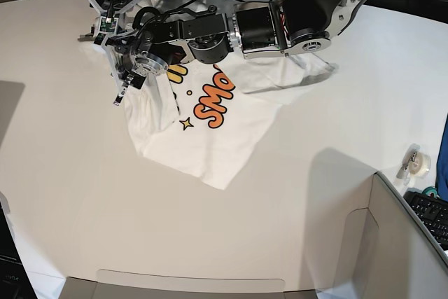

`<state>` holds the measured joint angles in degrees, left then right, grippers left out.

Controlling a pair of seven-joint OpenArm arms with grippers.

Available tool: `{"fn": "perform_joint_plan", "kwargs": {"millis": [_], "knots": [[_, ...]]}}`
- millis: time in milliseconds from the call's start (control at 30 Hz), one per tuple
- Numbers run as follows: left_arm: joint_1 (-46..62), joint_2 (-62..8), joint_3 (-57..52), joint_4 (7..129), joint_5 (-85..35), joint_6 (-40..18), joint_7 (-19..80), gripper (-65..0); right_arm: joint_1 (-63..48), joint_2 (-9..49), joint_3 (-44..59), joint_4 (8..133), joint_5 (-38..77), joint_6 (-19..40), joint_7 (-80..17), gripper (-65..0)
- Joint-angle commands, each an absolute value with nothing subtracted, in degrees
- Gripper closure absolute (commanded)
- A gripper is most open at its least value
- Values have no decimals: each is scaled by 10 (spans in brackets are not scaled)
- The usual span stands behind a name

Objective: Layout the t-shirt on the table in an organized manner, then fold the t-shirt properly
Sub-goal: 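Grasp the shirt fabric beside the right gripper with the left gripper, then lift the shirt high with both grippers, holding it up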

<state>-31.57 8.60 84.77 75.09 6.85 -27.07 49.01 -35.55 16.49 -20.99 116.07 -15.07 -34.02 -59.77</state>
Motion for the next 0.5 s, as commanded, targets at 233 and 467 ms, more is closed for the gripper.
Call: {"fn": "perform_joint_plan", "kwargs": {"millis": [233, 467], "knots": [[-322, 90, 844, 775, 75, -282, 472, -5, -358, 169, -209, 1167, -144, -336, -598, 0], [-320, 90, 722, 859, 76, -279, 470, -5, -352, 170, -205, 1167, -145, -336, -598, 0]]}}
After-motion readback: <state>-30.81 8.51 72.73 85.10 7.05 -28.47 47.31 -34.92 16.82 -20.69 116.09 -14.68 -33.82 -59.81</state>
